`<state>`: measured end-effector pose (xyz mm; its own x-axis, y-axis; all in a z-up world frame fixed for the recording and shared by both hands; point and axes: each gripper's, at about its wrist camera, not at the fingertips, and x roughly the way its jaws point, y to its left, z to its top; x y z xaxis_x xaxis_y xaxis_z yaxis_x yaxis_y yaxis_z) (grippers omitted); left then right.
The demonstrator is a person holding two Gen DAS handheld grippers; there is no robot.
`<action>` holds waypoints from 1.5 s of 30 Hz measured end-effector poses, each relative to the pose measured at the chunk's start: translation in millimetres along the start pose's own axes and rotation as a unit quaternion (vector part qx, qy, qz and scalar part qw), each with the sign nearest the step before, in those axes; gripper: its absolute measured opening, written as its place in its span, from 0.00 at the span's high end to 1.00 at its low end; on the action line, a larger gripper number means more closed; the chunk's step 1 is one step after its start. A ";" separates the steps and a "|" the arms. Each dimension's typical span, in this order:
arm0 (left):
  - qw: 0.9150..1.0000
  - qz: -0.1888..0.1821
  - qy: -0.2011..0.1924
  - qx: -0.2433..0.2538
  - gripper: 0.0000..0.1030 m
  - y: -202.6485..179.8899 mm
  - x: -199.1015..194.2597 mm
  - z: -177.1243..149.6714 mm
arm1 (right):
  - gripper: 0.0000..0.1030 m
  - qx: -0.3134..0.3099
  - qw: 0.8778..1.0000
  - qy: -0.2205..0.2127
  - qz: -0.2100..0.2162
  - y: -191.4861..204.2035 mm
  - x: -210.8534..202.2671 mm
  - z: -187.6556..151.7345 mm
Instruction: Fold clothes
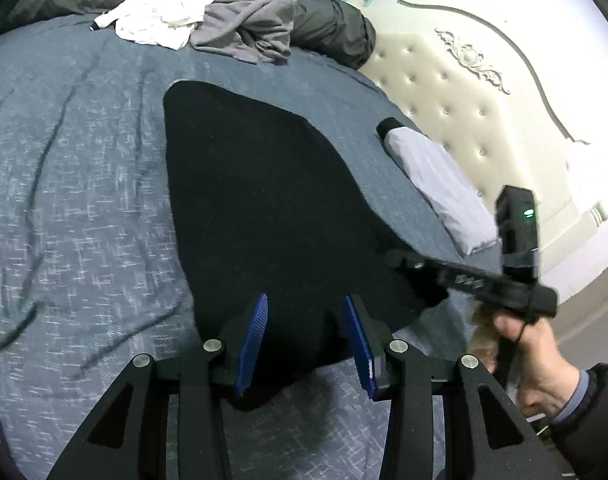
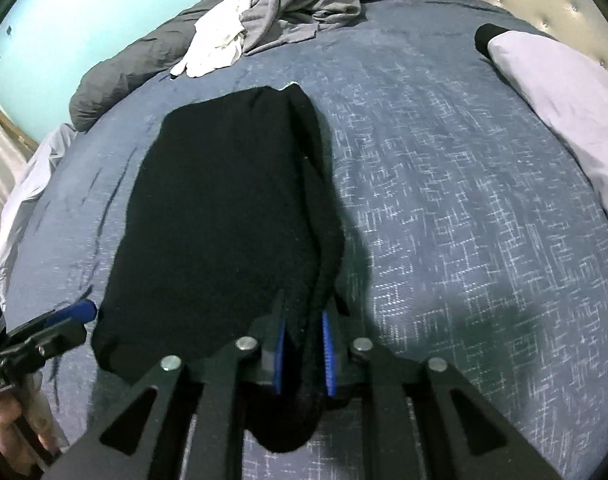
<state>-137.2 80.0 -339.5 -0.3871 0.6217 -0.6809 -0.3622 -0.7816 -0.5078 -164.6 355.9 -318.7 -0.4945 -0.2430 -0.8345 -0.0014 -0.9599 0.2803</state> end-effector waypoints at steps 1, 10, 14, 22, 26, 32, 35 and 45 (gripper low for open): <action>1.000 0.002 0.002 -0.003 0.58 2.1 1.0 -0.6 | 0.71 0.001 1.000 -0.002 0.001 -1.1 -3.8 1.9; 0.999 0.030 0.017 0.012 0.58 2.4 8.3 -3.3 | 0.83 -0.028 0.998 -0.061 0.015 11.2 -50.3 -2.8; 0.999 0.040 0.025 0.009 0.59 8.7 13.1 -7.2 | 0.93 -0.034 0.999 -0.022 0.004 19.3 -29.6 -13.0; 0.999 0.038 0.032 0.007 0.59 14.5 20.3 -13.5 | 0.99 -0.015 1.000 0.007 -0.022 5.8 6.6 -20.9; 0.999 0.030 0.027 -0.011 0.59 18.4 15.5 -11.5 | 0.98 -0.008 1.000 -0.020 -0.021 3.5 -14.3 -25.1; 0.999 0.045 0.016 -0.001 0.59 12.4 1.2 -8.6 | 0.98 -0.002 0.997 -0.076 -0.002 5.7 -49.7 -26.2; 0.998 0.048 0.032 -0.001 0.59 14.2 9.2 -11.6 | 0.98 -0.020 0.998 -0.061 0.000 14.5 -40.2 -29.9; 0.998 0.031 0.039 -0.034 0.58 29.1 9.4 -12.0 | 1.00 -0.037 0.998 -0.016 -0.054 10.4 -10.8 -31.9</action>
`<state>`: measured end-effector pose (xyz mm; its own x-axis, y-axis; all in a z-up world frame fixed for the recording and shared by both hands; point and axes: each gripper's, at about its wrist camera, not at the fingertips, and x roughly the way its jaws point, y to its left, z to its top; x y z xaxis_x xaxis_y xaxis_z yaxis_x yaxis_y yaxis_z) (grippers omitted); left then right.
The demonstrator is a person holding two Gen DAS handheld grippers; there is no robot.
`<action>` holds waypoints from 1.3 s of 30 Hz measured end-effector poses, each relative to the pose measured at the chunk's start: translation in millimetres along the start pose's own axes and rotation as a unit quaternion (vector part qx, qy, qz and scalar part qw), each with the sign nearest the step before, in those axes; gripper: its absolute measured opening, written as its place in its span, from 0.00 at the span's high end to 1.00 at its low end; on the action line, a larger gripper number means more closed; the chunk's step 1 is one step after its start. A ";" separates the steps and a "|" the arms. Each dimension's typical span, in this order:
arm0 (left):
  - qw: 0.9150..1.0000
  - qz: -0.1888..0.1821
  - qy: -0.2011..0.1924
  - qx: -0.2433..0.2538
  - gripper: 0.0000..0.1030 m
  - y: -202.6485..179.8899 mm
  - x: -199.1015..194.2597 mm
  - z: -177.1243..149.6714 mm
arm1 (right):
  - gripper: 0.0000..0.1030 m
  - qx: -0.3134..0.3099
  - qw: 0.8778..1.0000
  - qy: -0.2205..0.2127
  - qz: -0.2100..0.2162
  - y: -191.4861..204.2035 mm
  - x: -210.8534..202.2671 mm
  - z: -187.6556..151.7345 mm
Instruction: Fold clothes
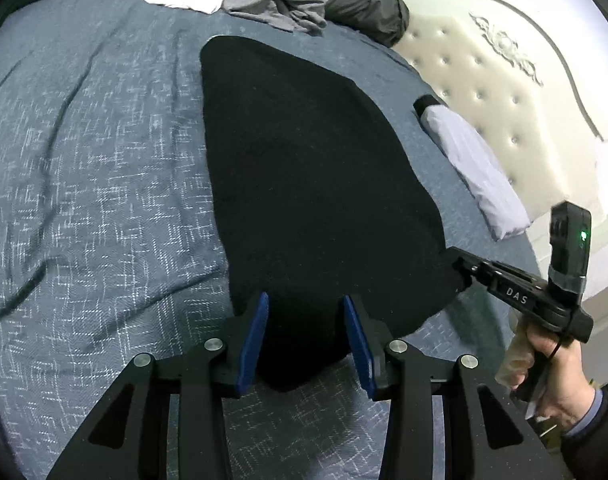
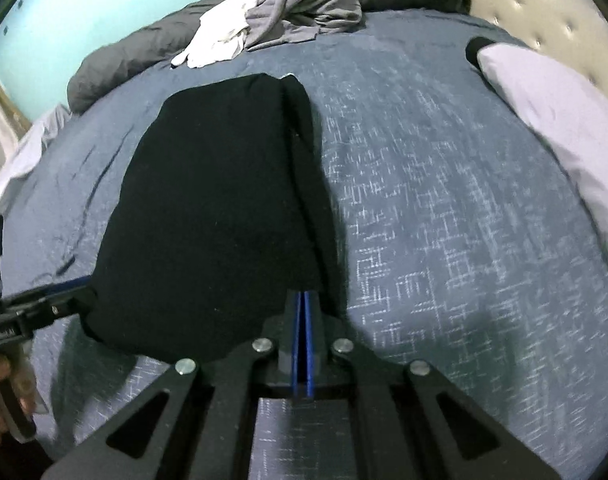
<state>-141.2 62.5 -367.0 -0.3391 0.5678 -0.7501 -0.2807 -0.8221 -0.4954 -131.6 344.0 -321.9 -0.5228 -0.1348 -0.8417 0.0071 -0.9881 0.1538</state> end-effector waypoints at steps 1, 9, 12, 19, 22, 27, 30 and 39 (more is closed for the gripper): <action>1.000 -0.002 -0.002 -0.005 0.58 1.7 -2.2 0.6 | 1.00 0.008 1.000 -0.008 -0.006 -1.9 -5.4 0.2; 1.000 -0.010 -0.011 -0.011 0.58 1.4 -11.0 4.1 | 0.99 0.032 0.998 -0.039 0.047 7.6 -33.6 15.0; 1.000 -0.010 -0.003 -0.007 0.58 -2.0 -3.6 3.2 | 0.99 0.015 0.999 -0.003 0.041 18.5 -16.9 12.6; 1.000 -0.015 0.009 -0.015 0.58 5.5 3.4 4.3 | 0.99 0.027 0.998 0.044 0.048 10.6 20.9 5.4; 0.999 -0.023 0.007 -0.033 0.58 13.3 0.6 6.0 | 0.99 0.033 0.997 0.025 0.057 7.8 11.9 11.2; 0.998 -0.037 0.013 -0.058 0.57 26.9 -1.7 8.5 | 0.91 0.047 0.998 -0.002 0.037 -7.9 -5.1 26.2; 0.997 -0.043 0.014 -0.066 0.51 30.2 -5.2 8.4 | 0.57 0.060 0.996 0.024 0.059 -18.6 2.5 31.2; 0.994 -0.051 0.020 -0.099 0.36 25.1 15.6 8.7 | 0.39 0.077 0.989 0.083 0.100 -28.3 34.5 21.8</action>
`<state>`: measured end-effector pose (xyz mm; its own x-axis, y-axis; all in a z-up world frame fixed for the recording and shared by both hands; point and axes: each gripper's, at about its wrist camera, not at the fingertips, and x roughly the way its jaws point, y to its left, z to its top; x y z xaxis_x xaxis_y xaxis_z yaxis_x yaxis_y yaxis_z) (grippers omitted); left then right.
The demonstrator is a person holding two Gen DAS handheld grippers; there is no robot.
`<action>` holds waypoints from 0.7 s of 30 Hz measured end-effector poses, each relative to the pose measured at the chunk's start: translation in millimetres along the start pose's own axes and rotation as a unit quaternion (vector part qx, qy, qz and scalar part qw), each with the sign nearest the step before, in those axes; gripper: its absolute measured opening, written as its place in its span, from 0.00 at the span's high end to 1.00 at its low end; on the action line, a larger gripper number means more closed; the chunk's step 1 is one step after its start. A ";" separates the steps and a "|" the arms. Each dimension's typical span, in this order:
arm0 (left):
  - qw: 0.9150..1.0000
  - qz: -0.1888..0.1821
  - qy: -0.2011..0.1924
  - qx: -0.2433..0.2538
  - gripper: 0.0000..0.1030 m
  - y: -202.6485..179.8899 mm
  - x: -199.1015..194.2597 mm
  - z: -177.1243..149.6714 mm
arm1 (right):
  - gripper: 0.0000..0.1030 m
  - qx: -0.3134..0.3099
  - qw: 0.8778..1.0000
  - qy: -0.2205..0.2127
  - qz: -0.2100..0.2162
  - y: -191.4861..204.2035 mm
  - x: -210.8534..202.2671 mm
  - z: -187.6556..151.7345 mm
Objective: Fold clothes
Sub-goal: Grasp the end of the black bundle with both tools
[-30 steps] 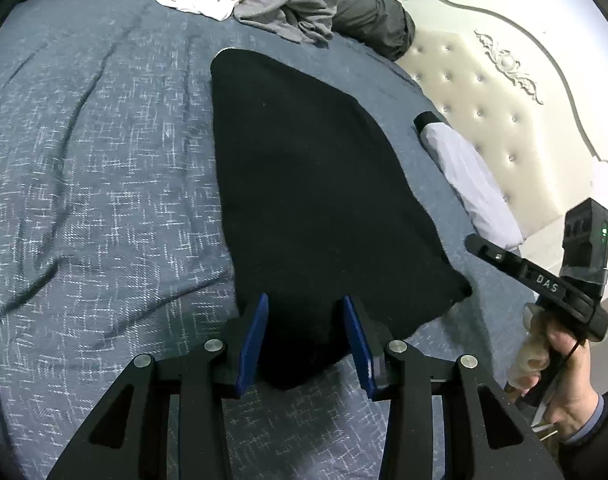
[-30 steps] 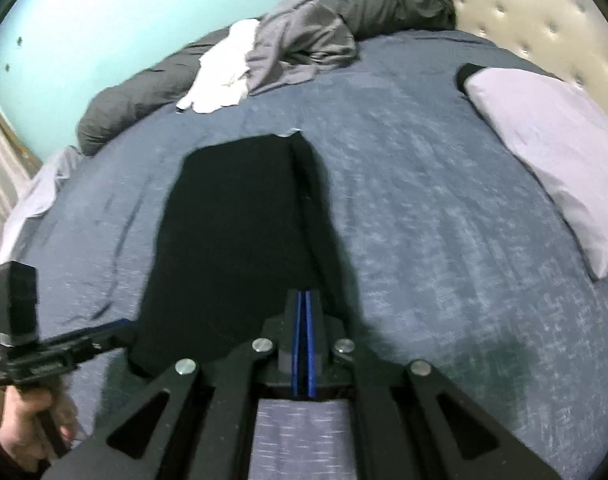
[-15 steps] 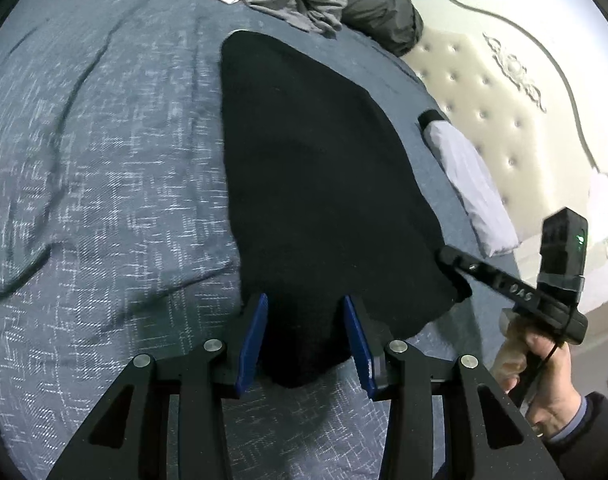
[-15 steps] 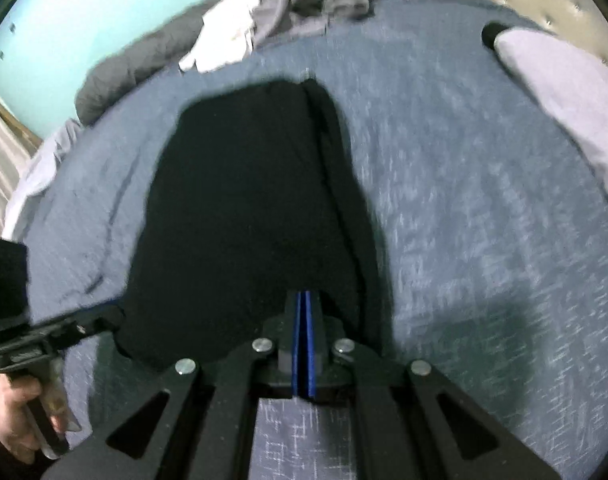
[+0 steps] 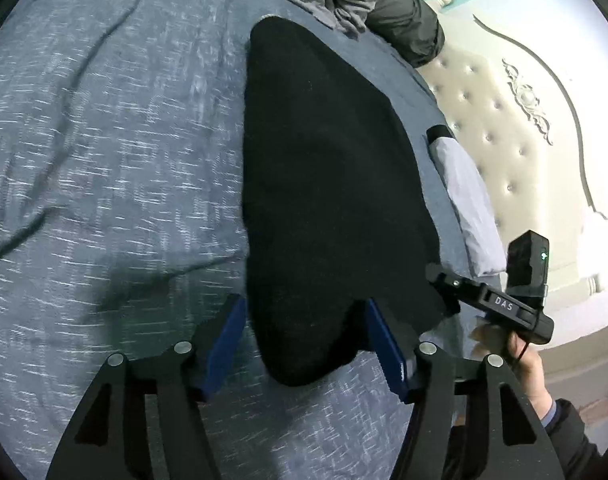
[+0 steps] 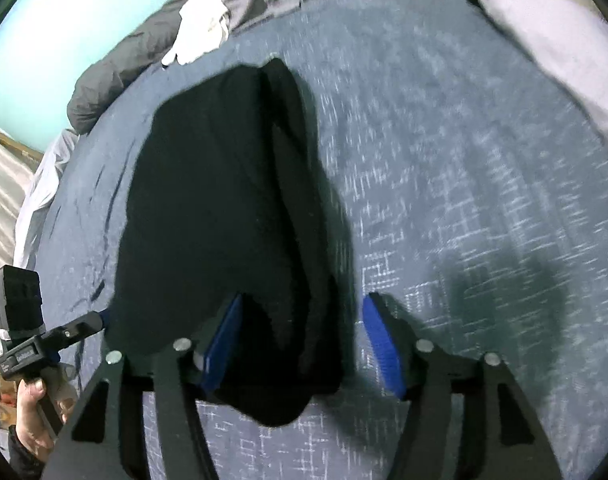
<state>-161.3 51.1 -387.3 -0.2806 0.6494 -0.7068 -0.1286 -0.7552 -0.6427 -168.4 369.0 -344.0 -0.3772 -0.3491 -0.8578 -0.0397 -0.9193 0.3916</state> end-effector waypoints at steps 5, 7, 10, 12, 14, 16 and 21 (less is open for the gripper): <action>1.000 -0.010 0.004 -0.018 0.33 4.2 8.1 -2.1 | 0.33 -0.007 1.000 0.007 0.014 -2.3 9.4 6.3; 0.999 -0.016 0.005 -0.029 0.31 7.7 9.9 -2.7 | 0.32 -0.008 1.000 0.015 0.017 -3.8 15.0 9.7; 0.999 -0.015 0.006 -0.032 0.30 6.9 14.9 -1.3 | 0.31 -0.019 1.000 0.019 0.016 -1.0 16.6 10.8; 1.000 -0.009 0.007 -0.025 0.28 4.3 18.7 -0.2 | 0.31 -0.029 0.999 0.019 0.015 2.5 18.2 11.9; 1.000 -0.008 0.007 -0.024 0.28 4.5 22.5 0.4 | 0.34 -0.038 0.999 0.019 0.013 6.1 19.8 13.0; 0.999 -0.013 0.009 -0.028 0.28 6.9 25.8 1.5 | 0.44 -0.039 0.999 0.021 0.026 8.1 18.5 11.6; 1.000 -0.009 0.010 -0.015 0.27 1.8 36.8 3.4 | 0.45 -0.059 0.998 0.031 0.022 13.3 21.7 11.6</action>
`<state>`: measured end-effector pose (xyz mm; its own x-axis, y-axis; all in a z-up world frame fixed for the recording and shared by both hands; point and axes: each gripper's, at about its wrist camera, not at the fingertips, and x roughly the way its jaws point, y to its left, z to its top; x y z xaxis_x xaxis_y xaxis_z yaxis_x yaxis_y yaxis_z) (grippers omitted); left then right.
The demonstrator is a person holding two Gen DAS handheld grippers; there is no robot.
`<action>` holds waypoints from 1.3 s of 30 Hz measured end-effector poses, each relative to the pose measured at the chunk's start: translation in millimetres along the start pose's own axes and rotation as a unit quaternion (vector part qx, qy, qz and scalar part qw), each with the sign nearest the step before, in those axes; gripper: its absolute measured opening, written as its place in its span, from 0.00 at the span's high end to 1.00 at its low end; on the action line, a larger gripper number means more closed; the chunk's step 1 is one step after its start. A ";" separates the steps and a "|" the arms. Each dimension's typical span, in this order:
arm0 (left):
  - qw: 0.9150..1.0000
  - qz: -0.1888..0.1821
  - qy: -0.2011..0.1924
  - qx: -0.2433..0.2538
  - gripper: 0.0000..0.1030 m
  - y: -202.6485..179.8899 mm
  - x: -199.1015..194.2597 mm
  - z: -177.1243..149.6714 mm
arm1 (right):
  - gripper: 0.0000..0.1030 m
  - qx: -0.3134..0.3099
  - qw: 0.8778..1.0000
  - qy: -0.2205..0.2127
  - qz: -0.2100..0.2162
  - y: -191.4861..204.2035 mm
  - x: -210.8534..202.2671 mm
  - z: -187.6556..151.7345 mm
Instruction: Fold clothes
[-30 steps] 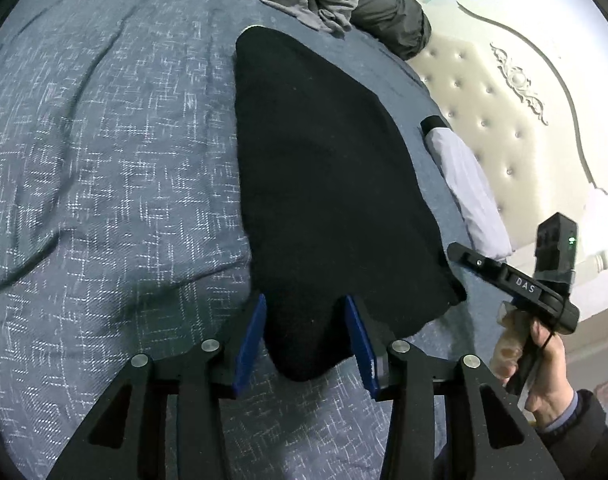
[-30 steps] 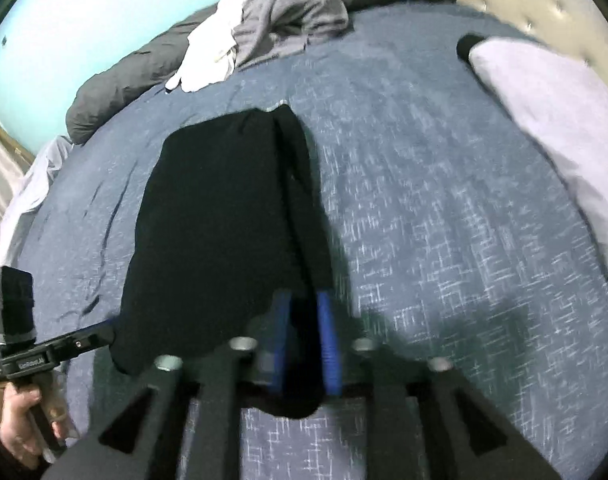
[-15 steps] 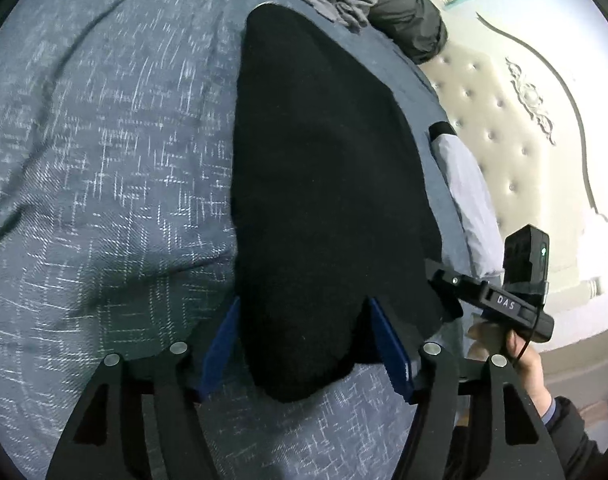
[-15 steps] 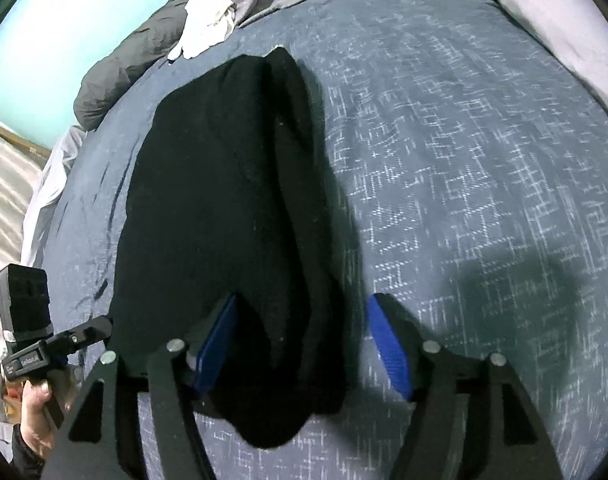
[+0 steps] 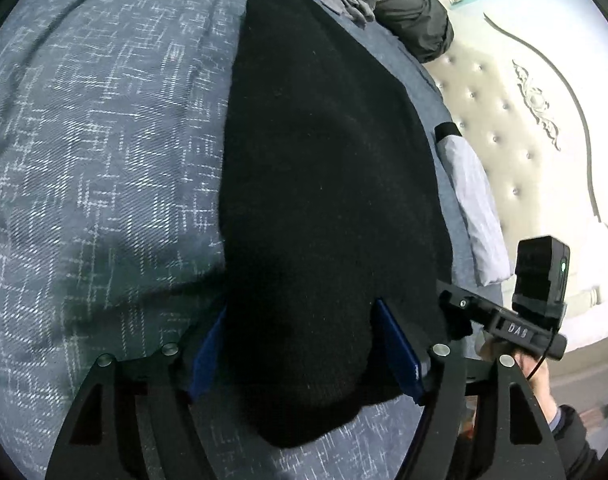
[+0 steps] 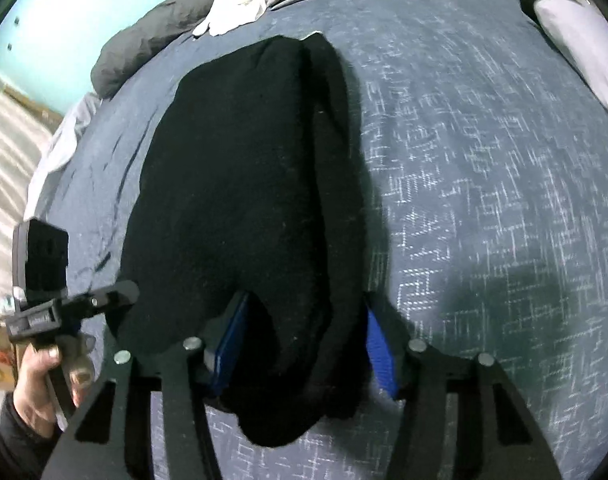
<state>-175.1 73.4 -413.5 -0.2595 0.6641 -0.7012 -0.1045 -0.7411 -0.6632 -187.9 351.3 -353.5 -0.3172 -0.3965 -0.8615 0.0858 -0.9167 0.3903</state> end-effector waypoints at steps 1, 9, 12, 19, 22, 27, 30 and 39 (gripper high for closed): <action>1.000 0.000 0.001 0.002 0.27 0.3 1.4 0.9 | 0.44 0.010 1.000 0.004 0.005 -3.3 2.7 1.3; 0.999 0.005 0.001 0.033 0.38 -15.5 -0.4 4.8 | 0.66 0.003 1.000 -0.007 0.030 -2.9 7.0 6.4; 0.999 0.005 0.000 0.033 0.37 -17.5 1.5 6.9 | 0.66 -0.004 1.000 -0.009 0.028 -1.0 7.4 8.6; 0.999 0.001 0.003 0.035 0.32 -14.3 15.0 12.5 | 0.49 0.031 0.999 -0.010 0.037 1.4 22.9 15.0; 0.999 0.004 0.000 0.039 0.32 -18.6 19.6 15.3 | 0.54 0.016 0.999 -0.020 0.027 4.7 22.2 16.2; 0.998 0.020 -0.014 0.061 0.37 -30.8 15.7 15.6 | 0.71 -0.011 0.999 -0.045 0.018 9.8 10.3 11.3; 0.996 0.022 -0.028 0.076 0.43 -42.0 9.7 17.4 | 0.74 -0.020 0.998 -0.060 0.017 14.2 -0.7 13.7; 0.991 0.006 -0.070 0.113 0.47 -71.6 -32.7 15.8 | 0.77 -0.067 0.993 -0.093 0.021 29.0 -56.4 25.9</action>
<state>-174.3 103.2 -338.9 -0.3919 0.6466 -0.6544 -0.3083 -0.7625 -0.5688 -192.0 348.3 -285.2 -0.4793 -0.4306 -0.7648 0.2234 -0.9025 0.3682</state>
